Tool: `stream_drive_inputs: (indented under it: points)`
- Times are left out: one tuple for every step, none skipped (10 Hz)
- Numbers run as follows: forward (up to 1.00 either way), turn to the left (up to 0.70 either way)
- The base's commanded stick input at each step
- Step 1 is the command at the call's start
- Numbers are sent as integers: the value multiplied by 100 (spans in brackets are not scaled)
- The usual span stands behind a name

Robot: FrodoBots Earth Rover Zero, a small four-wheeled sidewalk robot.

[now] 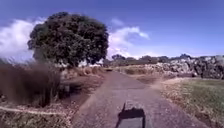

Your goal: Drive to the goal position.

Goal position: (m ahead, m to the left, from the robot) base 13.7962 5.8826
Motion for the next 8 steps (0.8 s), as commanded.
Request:
stream_drive_inputs:
  points:
    - [70,0]
    - [70,0]
    - [70,-3]
    - [70,-9]
    - [70,-11]
    - [70,-7]
    - [70,-4]
    - [70,-2]
